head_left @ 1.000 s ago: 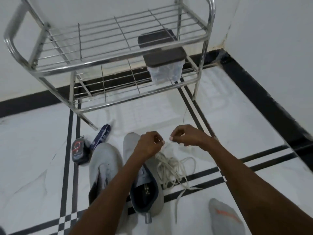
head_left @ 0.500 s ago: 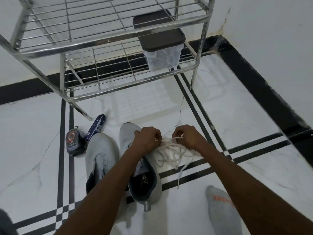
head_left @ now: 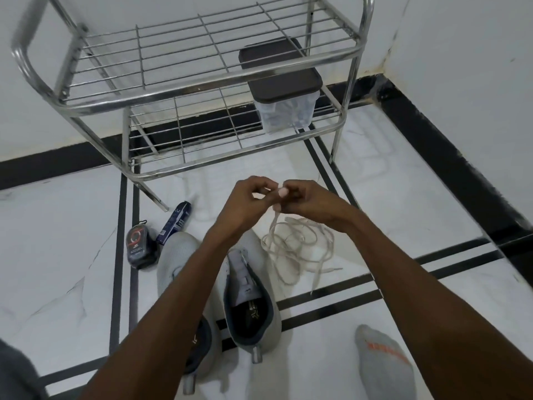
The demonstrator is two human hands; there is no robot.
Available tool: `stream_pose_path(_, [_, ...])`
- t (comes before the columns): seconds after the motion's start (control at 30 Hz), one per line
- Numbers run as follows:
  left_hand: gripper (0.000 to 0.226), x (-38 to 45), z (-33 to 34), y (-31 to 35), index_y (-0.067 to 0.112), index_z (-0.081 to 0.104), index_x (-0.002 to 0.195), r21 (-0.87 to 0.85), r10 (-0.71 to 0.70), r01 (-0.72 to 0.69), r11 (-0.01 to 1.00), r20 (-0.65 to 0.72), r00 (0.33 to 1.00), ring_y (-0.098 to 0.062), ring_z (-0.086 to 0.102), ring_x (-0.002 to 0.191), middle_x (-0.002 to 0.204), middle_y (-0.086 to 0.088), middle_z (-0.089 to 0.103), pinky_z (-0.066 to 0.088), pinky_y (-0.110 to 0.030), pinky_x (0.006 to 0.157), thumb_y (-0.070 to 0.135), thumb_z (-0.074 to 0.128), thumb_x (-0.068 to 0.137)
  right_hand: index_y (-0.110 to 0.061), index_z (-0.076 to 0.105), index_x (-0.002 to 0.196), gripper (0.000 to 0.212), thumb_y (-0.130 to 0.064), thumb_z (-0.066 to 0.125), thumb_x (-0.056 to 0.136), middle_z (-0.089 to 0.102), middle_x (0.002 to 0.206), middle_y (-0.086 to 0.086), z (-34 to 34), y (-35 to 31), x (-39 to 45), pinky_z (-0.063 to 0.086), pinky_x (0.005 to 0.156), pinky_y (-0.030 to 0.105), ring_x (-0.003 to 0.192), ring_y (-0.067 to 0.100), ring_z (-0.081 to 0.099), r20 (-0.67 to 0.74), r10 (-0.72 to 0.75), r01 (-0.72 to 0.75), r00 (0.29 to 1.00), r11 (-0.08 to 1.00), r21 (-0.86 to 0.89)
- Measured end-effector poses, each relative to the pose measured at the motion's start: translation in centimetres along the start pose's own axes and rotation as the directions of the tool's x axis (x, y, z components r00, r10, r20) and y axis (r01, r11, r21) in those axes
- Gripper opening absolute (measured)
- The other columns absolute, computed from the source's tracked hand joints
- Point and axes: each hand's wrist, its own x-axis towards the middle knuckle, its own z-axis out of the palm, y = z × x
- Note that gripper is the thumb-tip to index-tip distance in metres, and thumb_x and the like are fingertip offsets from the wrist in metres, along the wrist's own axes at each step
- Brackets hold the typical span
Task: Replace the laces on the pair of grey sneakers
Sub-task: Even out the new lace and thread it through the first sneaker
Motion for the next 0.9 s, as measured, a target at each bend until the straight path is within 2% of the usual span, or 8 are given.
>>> stream_pose_path(0.07, [0.023,0.0,-0.7,0.7,0.008,0.070,0.093,-0.044,0.018,-0.019,0.999,-0.023,1.000,-0.012,0.069,0.099,0.100,-0.003,0.075,0.054,-0.023,0.084,0.031,0.070,0.095,-0.011,0.069,0.113,0.023,-0.024,0.071,0.094,0.076,0.100,0.011,0.9,0.3,0.2,0.051,0.098,0.043,0.103,0.019,0.070,-0.002,0.019,-0.018,1.000,0.996,0.084])
stream_pose_path(0.17, [0.021,-0.4,-1.6,1.4,0.003,0.056,0.102,-0.325,-0.006,-0.001,0.946,-0.020,1.000,-0.025,0.073,0.099,0.098,-0.011,0.075,0.058,-0.038,0.093,0.024,0.057,0.104,-0.005,0.070,0.108,0.021,-0.023,0.065,0.098,0.073,0.092,0.017,1.5,1.9,0.4,0.052,0.084,0.027,0.088,0.018,0.069,-0.041,0.073,-0.073,0.996,0.997,0.014])
stream_pose_path(0.33, [0.013,-0.6,-4.2,1.3,0.014,0.053,0.098,-0.599,-0.166,0.013,0.801,-0.201,0.966,-0.009,0.041,0.056,0.066,0.004,0.049,0.047,-0.025,0.061,0.017,0.047,0.108,-0.007,0.071,0.093,0.018,-0.003,0.054,0.098,0.068,0.078,0.006,0.2,4.1,0.4,0.047,0.069,0.022,0.078,0.017,0.065,-0.292,0.276,-0.256,0.916,0.961,0.106])
stream_pose_path(0.43, [0.015,-1.0,-5.4,-0.6,0.016,0.046,0.098,-0.515,-0.270,0.088,0.853,-0.290,0.918,-0.009,0.035,0.058,0.067,0.004,0.041,0.038,-0.021,0.052,0.027,0.049,0.108,-0.012,0.069,0.097,0.023,-0.003,0.048,0.100,0.068,0.085,0.006,-0.9,2.9,0.5,0.053,0.081,0.038,0.085,0.020,0.070,-0.325,0.390,-0.265,0.862,0.891,0.369])
stream_pose_path(0.53, [0.032,-2.6,-4.6,-2.2,0.022,0.039,0.111,-0.292,-0.306,0.224,0.930,-0.278,0.910,-0.012,0.050,0.074,0.085,0.001,0.051,0.045,-0.024,0.059,0.038,0.064,0.099,-0.008,0.067,0.109,0.019,-0.005,0.050,0.101,0.068,0.092,0.010,-1.4,-0.1,0.7,0.056,0.093,0.051,0.094,0.025,0.071,-0.235,0.405,-0.225,0.884,0.807,0.546])
stream_pose_path(0.73, [0.071,-3.0,-0.9,-2.4,0.033,0.056,0.131,0.067,-0.174,0.174,0.983,0.000,0.985,-0.003,0.060,0.111,0.123,0.014,0.063,0.051,-0.025,0.093,0.049,0.090,0.070,-0.002,0.068,0.107,0.022,-0.004,0.046,0.102,0.065,0.091,0.017,-0.8,-6.5,1.3,0.061,0.082,0.051,0.090,0.031,0.067,-0.165,0.301,-0.130,0.939,0.758,0.640])
stream_pose_path(0.8, [0.054,-2.7,0.2,-1.9,0.031,0.065,0.126,0.032,-0.125,0.124,0.992,0.030,0.992,0.001,0.063,0.105,0.117,0.017,0.069,0.050,-0.023,0.090,0.046,0.085,0.078,-0.003,0.068,0.105,0.021,-0.007,0.048,0.102,0.066,0.091,0.017,-0.6,-7.9,1.2,0.062,0.081,0.049,0.090,0.030,0.068,-0.167,0.243,-0.092,0.956,0.783,0.616])
stream_pose_path(0.9, [0.021,-2.2,0.8,-1.1,0.015,0.075,0.104,-0.081,-0.048,0.048,0.996,0.000,0.999,-0.004,0.057,0.068,0.088,0.008,0.075,0.045,-0.026,0.069,0.034,0.072,0.095,-0.006,0.070,0.108,0.019,-0.013,0.054,0.101,0.071,0.100,0.015,-0.5,-8.1,1.3,0.060,0.089,0.046,0.098,0.029,0.070,-0.239,0.165,-0.033,0.957,0.879,0.476])
